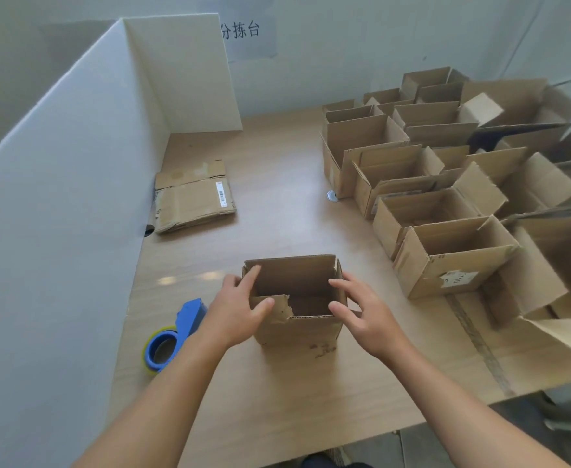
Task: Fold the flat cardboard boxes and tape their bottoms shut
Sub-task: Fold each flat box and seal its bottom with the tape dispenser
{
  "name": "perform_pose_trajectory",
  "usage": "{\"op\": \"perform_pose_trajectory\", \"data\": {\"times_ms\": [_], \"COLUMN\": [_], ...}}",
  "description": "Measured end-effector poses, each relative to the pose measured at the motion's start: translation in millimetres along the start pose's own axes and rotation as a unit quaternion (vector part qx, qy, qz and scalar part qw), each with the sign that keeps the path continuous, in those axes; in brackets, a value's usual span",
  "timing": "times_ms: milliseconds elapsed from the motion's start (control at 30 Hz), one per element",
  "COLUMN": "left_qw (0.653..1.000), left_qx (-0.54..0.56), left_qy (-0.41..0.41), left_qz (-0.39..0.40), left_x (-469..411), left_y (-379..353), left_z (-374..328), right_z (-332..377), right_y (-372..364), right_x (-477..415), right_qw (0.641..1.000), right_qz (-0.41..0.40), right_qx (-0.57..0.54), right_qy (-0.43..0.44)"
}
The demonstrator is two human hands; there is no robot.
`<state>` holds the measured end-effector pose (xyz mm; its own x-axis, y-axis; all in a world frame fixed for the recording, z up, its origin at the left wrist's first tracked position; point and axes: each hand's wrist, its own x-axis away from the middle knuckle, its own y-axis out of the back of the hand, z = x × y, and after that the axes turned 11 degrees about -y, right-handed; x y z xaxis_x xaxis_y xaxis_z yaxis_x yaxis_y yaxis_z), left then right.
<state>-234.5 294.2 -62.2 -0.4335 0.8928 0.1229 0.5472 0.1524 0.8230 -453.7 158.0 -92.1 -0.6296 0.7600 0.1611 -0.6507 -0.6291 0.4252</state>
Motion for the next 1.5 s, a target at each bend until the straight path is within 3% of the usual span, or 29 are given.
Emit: {"op": "perform_pose_trajectory", "data": {"times_ms": [200, 400, 600, 867, 1100, 1300, 1500], "left_qw": [0.999, 0.985, 0.969, 0.945, 0.946, 0.946, 0.954], "left_qx": [0.044, 0.115, 0.184, 0.276, 0.261, 0.254, 0.248], "left_qy": [-0.010, -0.124, -0.162, -0.175, -0.186, -0.189, -0.163], "left_qz": [0.021, 0.019, 0.026, 0.024, 0.055, 0.066, 0.038], "left_x": [-5, 2, 6, 4, -2, -7, -9], "left_y": [2, 0, -11, -55, -97, -129, -163], "left_z": [8, 16, 5, -41, -93, -142, -192], "right_z": [4, 3, 3, -14, -34, -54, -78], "right_y": [-10, -11, -4, 40, 87, 149, 208], "right_x": [5, 9, 18, 51, 77, 83, 75], "right_qw": [0.999, 0.978, 0.960, 0.931, 0.907, 0.912, 0.938], "right_qz": [-0.044, -0.091, -0.148, -0.243, -0.300, -0.296, -0.231], "right_qx": [0.023, -0.127, -0.194, -0.191, -0.189, -0.162, -0.108], "right_qy": [-0.017, -0.136, -0.138, -0.192, -0.226, -0.233, -0.234]}}
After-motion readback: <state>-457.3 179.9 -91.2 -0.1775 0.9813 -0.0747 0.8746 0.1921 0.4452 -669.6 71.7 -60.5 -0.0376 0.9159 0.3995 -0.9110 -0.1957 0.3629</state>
